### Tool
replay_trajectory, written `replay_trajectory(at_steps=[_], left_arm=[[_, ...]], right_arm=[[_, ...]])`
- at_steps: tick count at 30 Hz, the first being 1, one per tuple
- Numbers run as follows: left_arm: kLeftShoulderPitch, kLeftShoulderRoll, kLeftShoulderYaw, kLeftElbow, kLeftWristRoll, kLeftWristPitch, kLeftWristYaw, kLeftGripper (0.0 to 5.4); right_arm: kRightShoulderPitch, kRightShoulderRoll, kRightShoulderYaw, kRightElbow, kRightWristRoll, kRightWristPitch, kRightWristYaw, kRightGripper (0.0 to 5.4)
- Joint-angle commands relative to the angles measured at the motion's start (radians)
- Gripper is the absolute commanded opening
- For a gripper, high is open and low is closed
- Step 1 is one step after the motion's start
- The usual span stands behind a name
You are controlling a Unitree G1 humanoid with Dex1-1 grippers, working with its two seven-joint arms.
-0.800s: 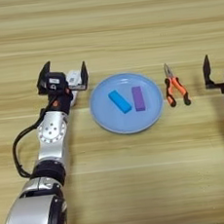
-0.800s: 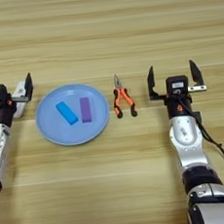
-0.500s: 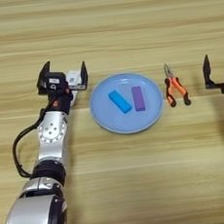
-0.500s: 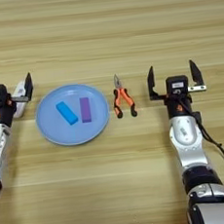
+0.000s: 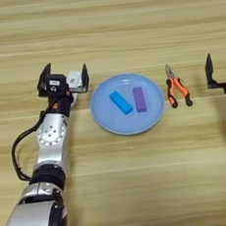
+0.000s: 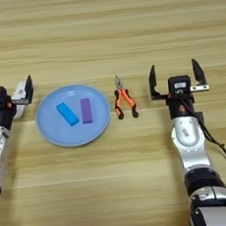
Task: Move the objects on the table
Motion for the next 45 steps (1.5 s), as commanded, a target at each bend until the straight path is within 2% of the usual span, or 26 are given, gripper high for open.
replay_trajectory(at_steps=[1,4,10,16,20,27,35,45], left_arm=[[0.024,0.018,-0.018,-0.047,0.017,0.088,-0.012,5.40],[0.043,0.022,-0.031,-0.080,0.023,0.152,-0.020,5.40],[0.080,0.009,-0.031,-0.160,-0.011,0.277,-0.035,5.40],[0.088,0.004,-0.027,-0.189,-0.043,0.394,-0.071,5.40],[0.092,-0.004,-0.008,-0.202,-0.065,0.447,-0.059,5.40],[0.091,-0.011,0.014,-0.196,-0.068,0.455,-0.039,5.40],[0.090,-0.019,0.044,-0.207,-0.077,0.425,-0.006,5.40],[0.107,-0.011,0.017,-0.213,-0.047,0.456,-0.010,5.40]], right_arm=[[0.003,-0.001,0.003,-0.014,-0.003,0.012,-0.003,5.38],[0.002,-0.001,0.004,-0.015,-0.003,0.013,-0.004,5.38],[0.003,-0.001,0.004,-0.017,-0.002,0.015,-0.004,5.38],[0.002,-0.001,0.004,-0.018,-0.002,0.018,-0.004,5.38],[0.001,-0.001,0.003,-0.017,-0.001,0.019,-0.004,5.38],[0.000,-0.001,0.003,-0.015,-0.001,0.019,-0.004,5.38],[0.002,-0.001,0.003,-0.018,-0.001,0.018,-0.004,5.38],[0.005,-0.001,0.002,-0.024,-0.001,0.017,-0.004,5.38]])
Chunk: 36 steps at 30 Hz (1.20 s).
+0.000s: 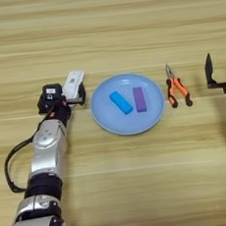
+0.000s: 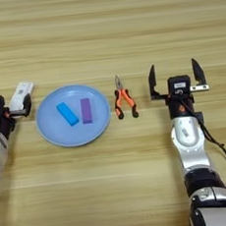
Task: Move the objects on the table
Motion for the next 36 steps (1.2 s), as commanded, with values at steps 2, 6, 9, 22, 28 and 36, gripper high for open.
replay_trajectory(at_steps=[2,6,9,22,28,36], left_arm=[[0.023,0.005,-0.024,-0.014,0.025,0.030,0.000,5.40],[0.031,0.011,-0.039,-0.015,0.043,0.044,-0.002,5.40],[0.033,0.015,-0.050,-0.014,0.057,0.050,0.005,5.40],[0.035,0.018,-0.063,-0.023,0.085,0.087,0.034,5.40],[0.024,0.021,-0.070,-0.014,0.105,0.126,0.074,5.40],[0.016,0.021,-0.079,-0.009,0.122,0.162,0.087,5.40]], right_arm=[[0.006,-0.002,0.000,-0.015,-0.001,0.015,-0.003,5.38],[0.009,0.000,0.001,-0.021,-0.002,0.017,-0.004,5.38],[0.011,0.001,0.001,-0.026,-0.001,0.018,-0.004,5.38],[0.018,-0.002,-0.001,-0.041,0.003,0.024,0.001,5.38],[0.019,-0.004,-0.003,-0.041,0.006,0.023,0.003,5.38],[0.021,-0.005,-0.004,-0.042,0.008,0.022,0.005,5.38]])
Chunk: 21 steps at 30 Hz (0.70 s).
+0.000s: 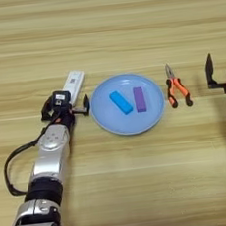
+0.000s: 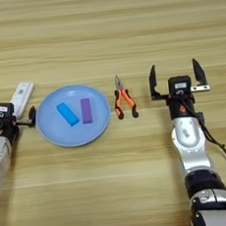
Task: Move the objects on the table
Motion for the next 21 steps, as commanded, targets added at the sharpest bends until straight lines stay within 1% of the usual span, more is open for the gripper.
replay_trajectory(at_steps=[1,7,8,10,13,16,21], left_arm=[[-0.007,0.006,-0.011,0.012,0.019,0.035,0.012,5.40],[-0.023,-0.002,0.009,0.018,-0.012,0.107,0.011,5.40],[-0.025,-0.003,0.013,0.017,-0.015,0.114,0.011,5.23],[-0.027,-0.005,0.017,0.015,-0.021,0.125,0.010,5.13],[-0.028,-0.007,0.024,0.008,-0.040,0.147,-0.005,4.81],[-0.027,-0.003,0.023,-0.001,-0.043,0.158,-0.006,4.58],[-0.028,0.003,0.030,-0.011,-0.049,0.180,-0.013,4.04]], right_arm=[[0.004,-0.006,-0.003,-0.016,0.007,0.007,0.004,5.38],[0.004,-0.005,-0.003,-0.019,0.006,0.007,0.003,5.38],[0.005,-0.005,-0.003,-0.019,0.005,0.007,0.003,5.40],[0.005,-0.005,-0.003,-0.019,0.005,0.007,0.003,5.40],[0.005,-0.006,-0.003,-0.018,0.005,0.007,0.003,5.40],[0.005,-0.005,-0.003,-0.019,0.004,0.006,0.002,5.40],[0.005,-0.003,-0.001,-0.021,0.002,0.007,0.000,5.40]])
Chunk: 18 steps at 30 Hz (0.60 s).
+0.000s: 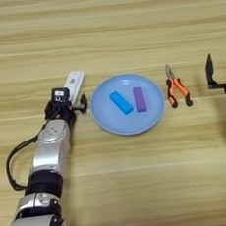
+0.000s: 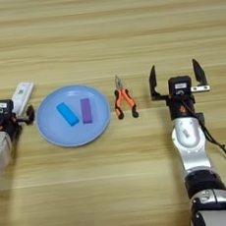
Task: Move the objects on the table
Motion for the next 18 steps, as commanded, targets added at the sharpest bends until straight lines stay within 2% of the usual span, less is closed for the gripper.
replay_trajectory(at_steps=[1,13,18], left_arm=[[0.012,0.008,0.006,0.001,-0.006,0.053,-0.005,3.95],[0.035,0.018,0.016,-0.049,-0.018,0.114,-0.024,2.89],[0.039,0.015,0.017,-0.058,-0.021,0.124,-0.028,2.85]], right_arm=[[0.004,-0.003,-0.001,-0.020,0.002,0.008,0.000,5.40],[0.006,0.001,0.000,-0.032,0.001,0.015,-0.003,5.40],[0.005,0.000,-0.001,-0.029,0.003,0.014,-0.002,5.40]])
